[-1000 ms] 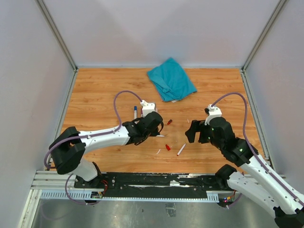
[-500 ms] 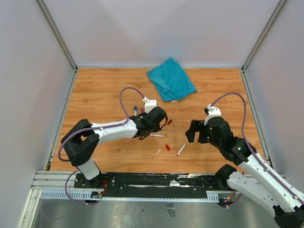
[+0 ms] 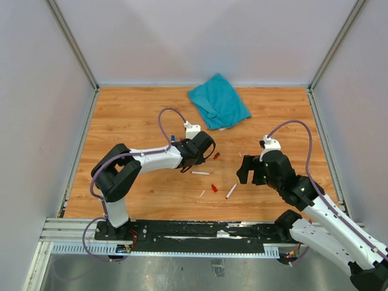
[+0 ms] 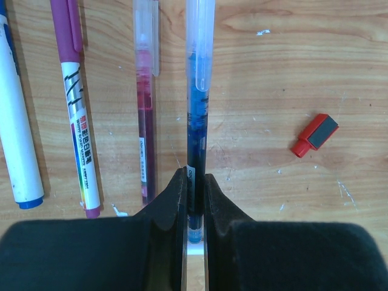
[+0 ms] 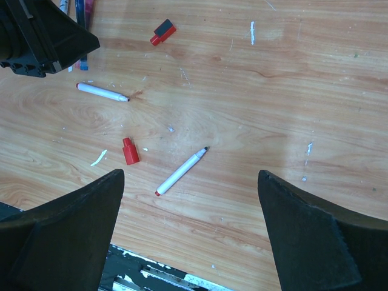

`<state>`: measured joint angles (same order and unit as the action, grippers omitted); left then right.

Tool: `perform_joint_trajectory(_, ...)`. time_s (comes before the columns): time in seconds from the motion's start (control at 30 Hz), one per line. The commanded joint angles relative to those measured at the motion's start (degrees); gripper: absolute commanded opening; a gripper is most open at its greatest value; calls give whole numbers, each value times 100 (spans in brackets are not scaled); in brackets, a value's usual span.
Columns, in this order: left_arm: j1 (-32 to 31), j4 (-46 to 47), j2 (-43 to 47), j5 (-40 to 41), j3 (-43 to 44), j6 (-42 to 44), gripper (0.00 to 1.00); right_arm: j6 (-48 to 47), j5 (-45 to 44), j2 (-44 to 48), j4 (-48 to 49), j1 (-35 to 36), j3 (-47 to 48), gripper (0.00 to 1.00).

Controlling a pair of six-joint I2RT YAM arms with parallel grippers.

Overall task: Insert the pens into the pen caps
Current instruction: Place the pen at the center of the board.

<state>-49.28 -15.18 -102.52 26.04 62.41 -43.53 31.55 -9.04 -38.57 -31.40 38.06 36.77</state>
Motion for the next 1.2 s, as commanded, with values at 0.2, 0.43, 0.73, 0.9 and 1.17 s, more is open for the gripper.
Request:
perform_joint_trajectory(0.2,100,3,-395,137,343,79,15,101,47,38,15,-100,-104,91)
perform_joint_trajectory(0.43,102,3,-628,129,485,82,18,133,139,73,21,-105,-144,91)
perform_joint_trajectory(0.73,103,-39,-648,154,445,-23,26,178,165,165,39,-105,-197,91)
perform_joint_trajectory(0.9,102,-17,-621,117,423,-29,26,184,161,165,43,-103,-188,91)
perform_joint_trajectory(1.17,96,257,-258,21,301,254,30,92,246,198,45,-98,-131,91)
